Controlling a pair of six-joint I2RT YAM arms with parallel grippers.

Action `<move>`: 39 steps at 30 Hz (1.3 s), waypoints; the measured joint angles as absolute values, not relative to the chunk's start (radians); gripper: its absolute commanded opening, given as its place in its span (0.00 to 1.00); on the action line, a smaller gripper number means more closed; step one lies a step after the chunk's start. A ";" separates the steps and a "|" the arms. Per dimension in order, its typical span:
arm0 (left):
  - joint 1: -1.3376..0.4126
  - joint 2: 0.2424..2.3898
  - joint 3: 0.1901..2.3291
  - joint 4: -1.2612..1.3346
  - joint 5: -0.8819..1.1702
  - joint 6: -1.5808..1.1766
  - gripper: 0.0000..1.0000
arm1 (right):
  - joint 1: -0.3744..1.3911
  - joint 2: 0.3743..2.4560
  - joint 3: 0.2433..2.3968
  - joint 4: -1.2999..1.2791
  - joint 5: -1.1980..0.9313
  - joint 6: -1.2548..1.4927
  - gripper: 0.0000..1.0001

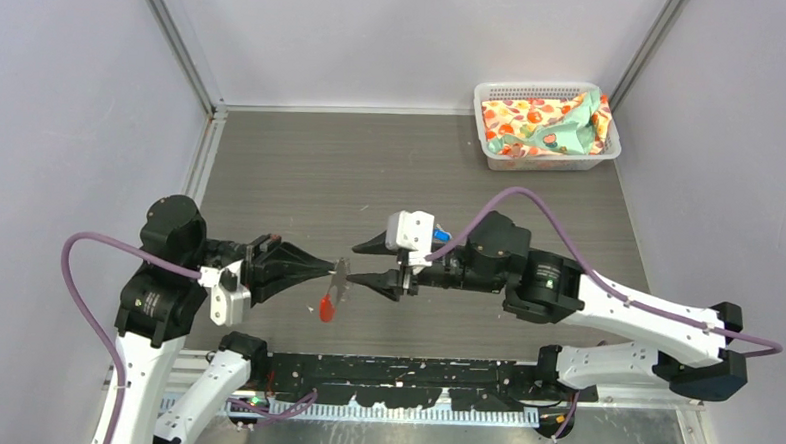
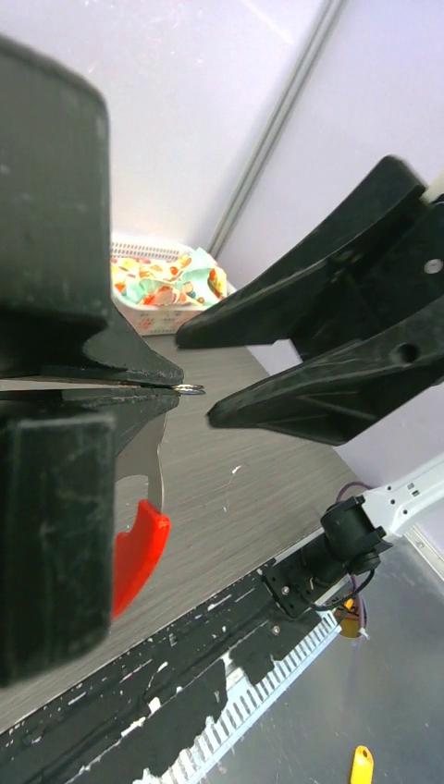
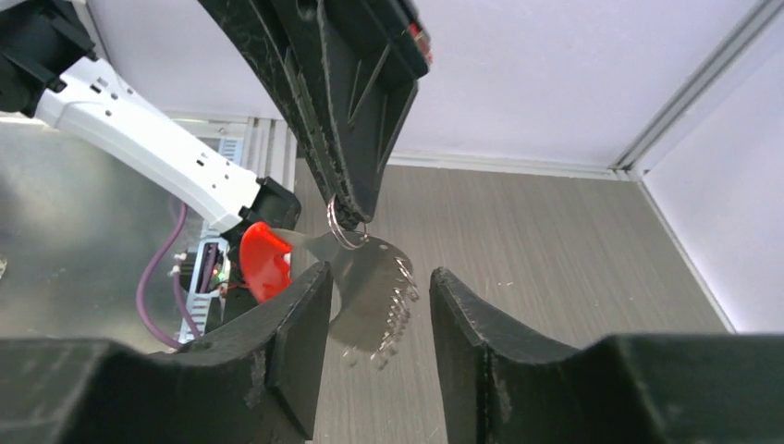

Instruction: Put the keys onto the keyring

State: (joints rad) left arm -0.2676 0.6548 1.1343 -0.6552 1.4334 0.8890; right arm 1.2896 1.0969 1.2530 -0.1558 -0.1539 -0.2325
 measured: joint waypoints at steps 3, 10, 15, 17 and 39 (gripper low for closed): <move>-0.268 0.655 1.135 -0.639 1.446 0.900 0.00 | 1.290 1.128 1.253 -0.149 -0.186 -0.236 0.43; -0.268 0.655 1.135 -0.628 1.468 0.889 0.00 | 1.290 1.128 1.253 -0.103 -0.231 -0.248 0.38; -0.268 0.659 1.134 -0.603 1.471 0.830 0.00 | 1.290 1.129 1.253 -0.087 -0.243 -0.257 0.33; -0.268 0.663 1.134 -0.580 1.472 0.793 0.00 | 1.290 1.131 1.253 -0.086 -0.245 -0.260 0.31; -0.267 0.667 1.058 -0.494 1.452 0.624 0.36 | 1.290 1.201 1.342 -0.229 -0.233 -0.280 0.01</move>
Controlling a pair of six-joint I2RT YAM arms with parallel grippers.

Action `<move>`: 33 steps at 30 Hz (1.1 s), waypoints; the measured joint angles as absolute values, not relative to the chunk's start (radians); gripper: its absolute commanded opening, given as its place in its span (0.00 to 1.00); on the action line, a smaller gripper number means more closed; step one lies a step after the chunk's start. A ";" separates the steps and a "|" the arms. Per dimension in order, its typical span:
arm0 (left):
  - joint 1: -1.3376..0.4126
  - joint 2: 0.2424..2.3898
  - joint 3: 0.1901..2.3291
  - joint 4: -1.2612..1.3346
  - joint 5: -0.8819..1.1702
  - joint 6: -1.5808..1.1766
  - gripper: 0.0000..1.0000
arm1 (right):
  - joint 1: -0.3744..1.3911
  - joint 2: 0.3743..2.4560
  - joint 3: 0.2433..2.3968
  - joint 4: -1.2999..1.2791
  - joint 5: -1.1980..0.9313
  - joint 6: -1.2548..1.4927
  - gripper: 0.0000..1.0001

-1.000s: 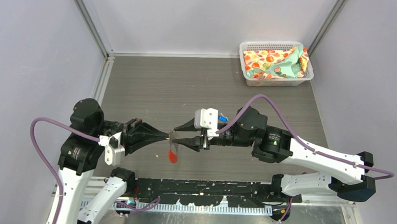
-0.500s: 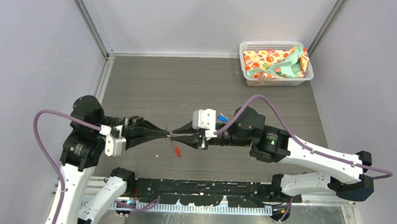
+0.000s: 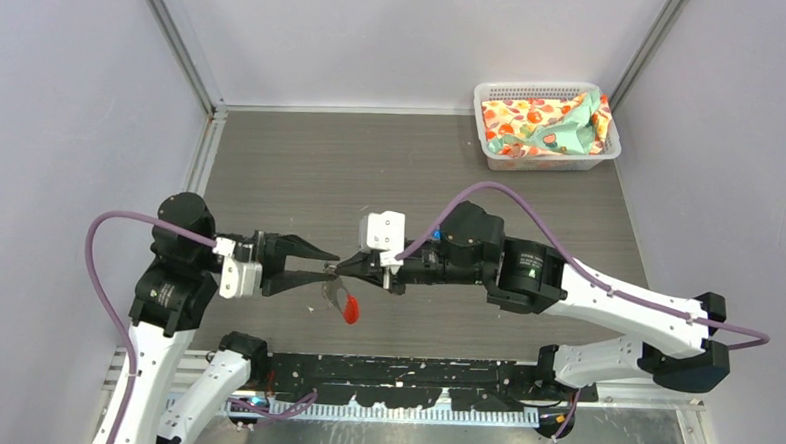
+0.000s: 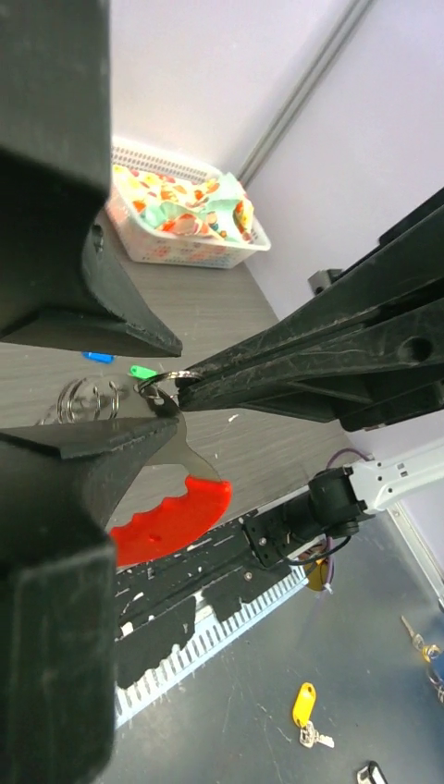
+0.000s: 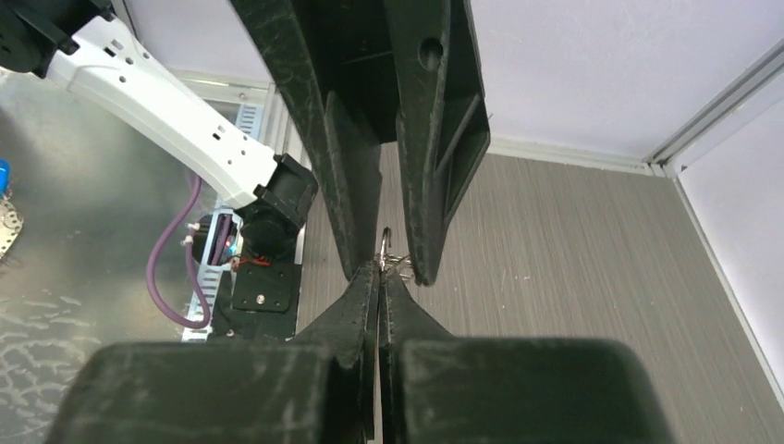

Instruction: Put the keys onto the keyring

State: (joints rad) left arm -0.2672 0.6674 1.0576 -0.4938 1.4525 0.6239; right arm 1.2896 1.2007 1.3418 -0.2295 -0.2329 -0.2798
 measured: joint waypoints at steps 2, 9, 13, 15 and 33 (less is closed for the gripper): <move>-0.267 0.660 1.040 -0.495 1.429 0.612 0.39 | 1.290 1.227 1.388 -0.282 -0.221 -0.275 0.01; -0.267 0.658 1.040 -0.564 1.355 0.639 0.41 | 1.290 1.313 1.565 -0.522 -0.174 -0.260 0.01; -0.268 0.663 1.065 -0.642 1.317 0.714 0.38 | 1.290 1.410 1.726 -0.703 -0.137 -0.254 0.01; -0.267 0.664 1.077 -0.676 1.306 0.746 0.34 | 1.290 1.471 1.815 -0.790 -0.121 -0.250 0.01; -0.268 0.761 1.163 -1.069 1.258 1.091 0.19 | 1.311 1.678 2.130 -1.148 -0.068 -0.225 0.01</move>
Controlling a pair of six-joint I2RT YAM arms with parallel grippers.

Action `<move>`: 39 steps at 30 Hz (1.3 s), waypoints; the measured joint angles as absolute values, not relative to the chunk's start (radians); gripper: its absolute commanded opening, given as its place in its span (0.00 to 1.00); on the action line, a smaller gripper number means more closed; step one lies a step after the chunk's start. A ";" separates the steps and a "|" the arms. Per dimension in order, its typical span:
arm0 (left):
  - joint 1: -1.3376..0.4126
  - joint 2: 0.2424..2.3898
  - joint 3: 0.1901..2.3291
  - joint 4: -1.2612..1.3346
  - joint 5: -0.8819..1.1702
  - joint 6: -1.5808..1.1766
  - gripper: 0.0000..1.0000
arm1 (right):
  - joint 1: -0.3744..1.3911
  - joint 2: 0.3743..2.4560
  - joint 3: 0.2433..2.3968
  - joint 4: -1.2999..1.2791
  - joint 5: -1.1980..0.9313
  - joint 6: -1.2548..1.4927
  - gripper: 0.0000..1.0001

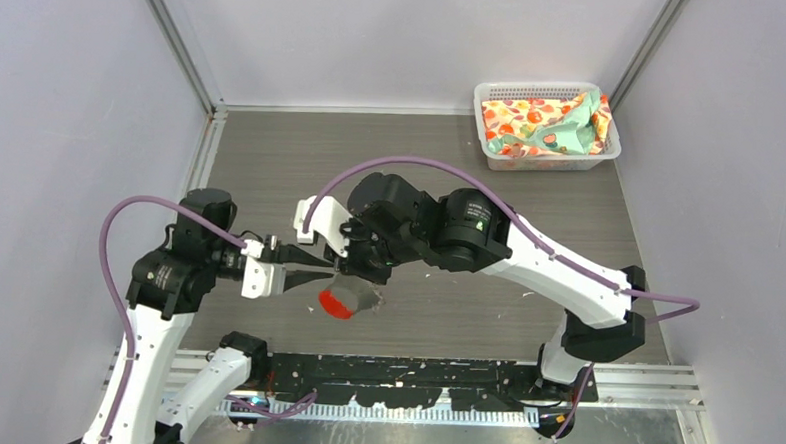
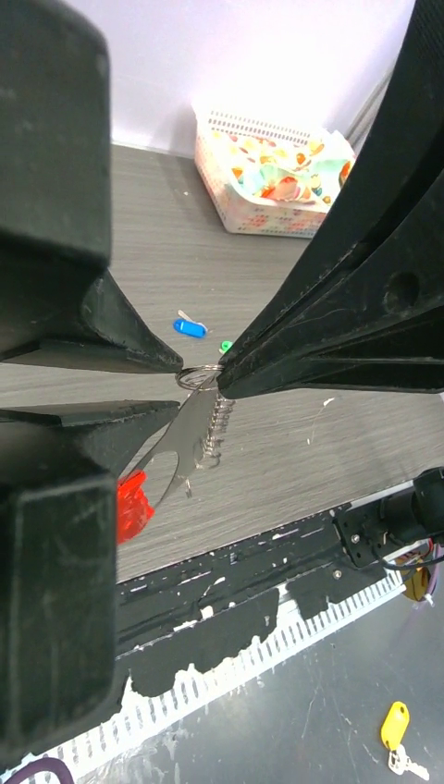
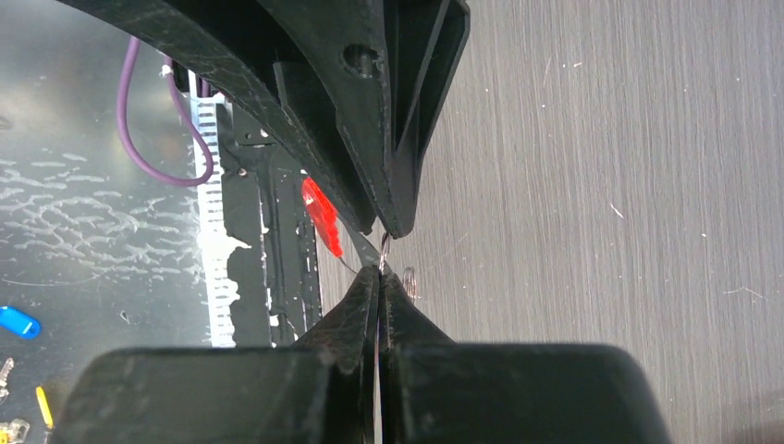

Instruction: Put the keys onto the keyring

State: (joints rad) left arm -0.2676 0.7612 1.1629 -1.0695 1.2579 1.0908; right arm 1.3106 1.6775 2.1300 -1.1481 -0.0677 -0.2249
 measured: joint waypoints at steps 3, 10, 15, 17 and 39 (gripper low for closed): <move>-0.268 0.762 1.163 -1.085 1.258 1.108 0.18 | 1.315 1.700 2.166 -1.177 -0.068 -0.221 0.01; -0.268 0.762 1.163 -1.081 1.258 1.082 0.16 | 1.321 1.755 2.201 -1.206 -0.068 -0.213 0.01; -0.268 0.762 1.163 -1.084 1.258 1.078 0.12 | 1.322 1.763 2.202 -1.207 -0.069 -0.211 0.01; -0.268 0.762 1.163 -1.092 1.259 1.078 0.11 | 1.323 1.763 2.206 -1.207 -0.069 -0.210 0.01; -0.268 0.728 1.041 -0.867 1.314 0.700 0.00 | 1.327 1.682 2.080 -1.120 -0.070 -0.175 0.21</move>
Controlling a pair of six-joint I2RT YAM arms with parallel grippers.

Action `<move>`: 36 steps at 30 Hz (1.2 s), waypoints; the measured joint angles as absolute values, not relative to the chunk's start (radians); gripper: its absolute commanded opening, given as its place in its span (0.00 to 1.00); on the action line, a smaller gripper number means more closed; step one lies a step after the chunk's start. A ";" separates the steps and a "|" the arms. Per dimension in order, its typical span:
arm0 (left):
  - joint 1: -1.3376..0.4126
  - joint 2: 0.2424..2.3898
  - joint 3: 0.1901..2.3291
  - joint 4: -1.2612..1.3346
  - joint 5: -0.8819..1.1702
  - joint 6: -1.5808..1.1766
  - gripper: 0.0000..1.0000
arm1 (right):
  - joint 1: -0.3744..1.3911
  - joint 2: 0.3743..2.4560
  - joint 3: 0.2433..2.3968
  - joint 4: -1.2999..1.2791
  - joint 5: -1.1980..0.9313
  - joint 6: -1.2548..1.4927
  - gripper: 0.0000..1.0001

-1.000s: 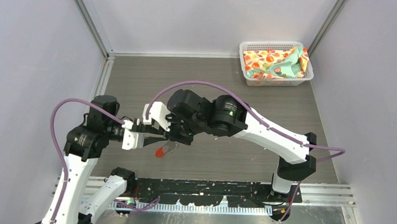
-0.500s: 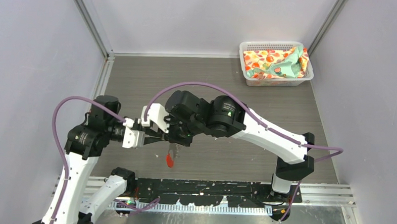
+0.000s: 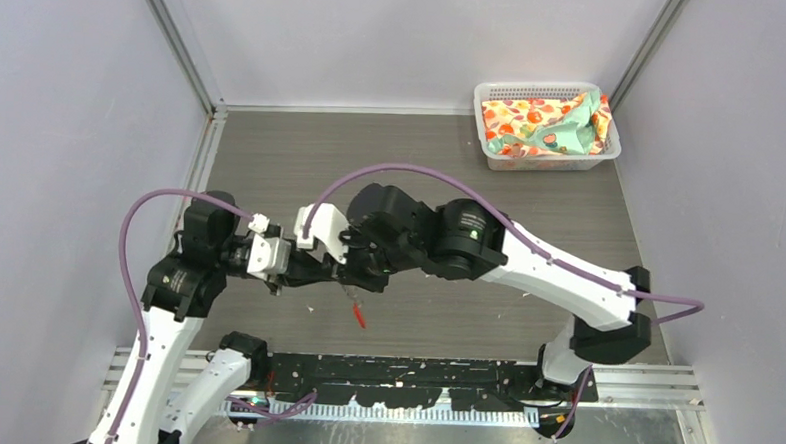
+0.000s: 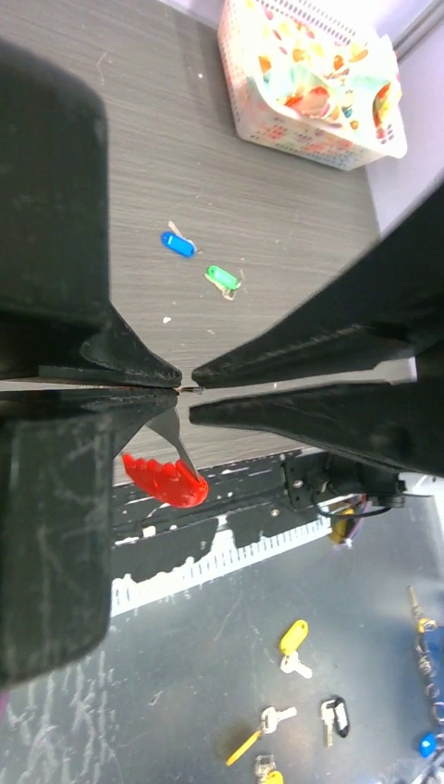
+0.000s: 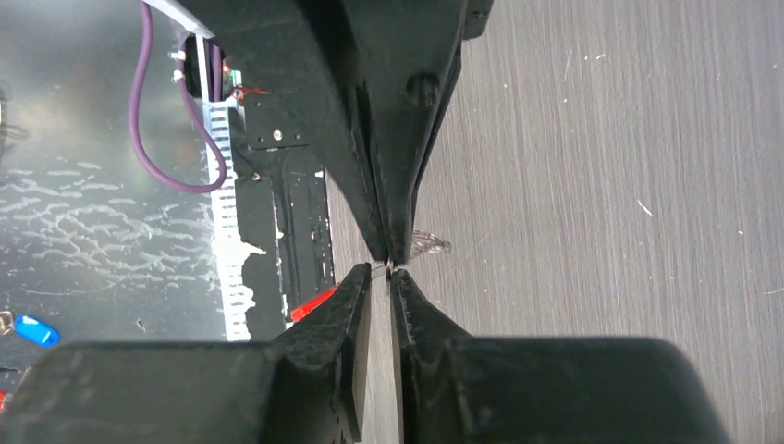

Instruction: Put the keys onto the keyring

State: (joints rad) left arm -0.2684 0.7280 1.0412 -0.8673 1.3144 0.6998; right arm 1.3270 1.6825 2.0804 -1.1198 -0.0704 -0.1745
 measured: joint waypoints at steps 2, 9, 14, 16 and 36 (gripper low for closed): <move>-0.268 0.691 0.989 -0.749 1.320 0.598 0.00 | 1.327 1.608 1.972 -1.030 -0.072 -0.172 0.28; -0.268 0.650 0.962 -0.498 1.351 0.443 0.00 | 1.328 1.209 1.519 -0.671 -0.072 -0.184 0.56; -0.268 0.629 0.967 -0.463 1.397 0.540 0.00 | 1.328 1.020 1.327 -0.448 -0.060 -0.211 0.53; -0.268 0.607 0.967 -0.459 1.418 0.608 0.00 | 1.328 1.013 1.314 -0.394 -0.060 -0.226 0.50; -0.268 0.606 1.024 -0.437 1.467 0.663 0.00 | 1.328 1.148 1.316 -0.299 -0.178 -0.290 0.32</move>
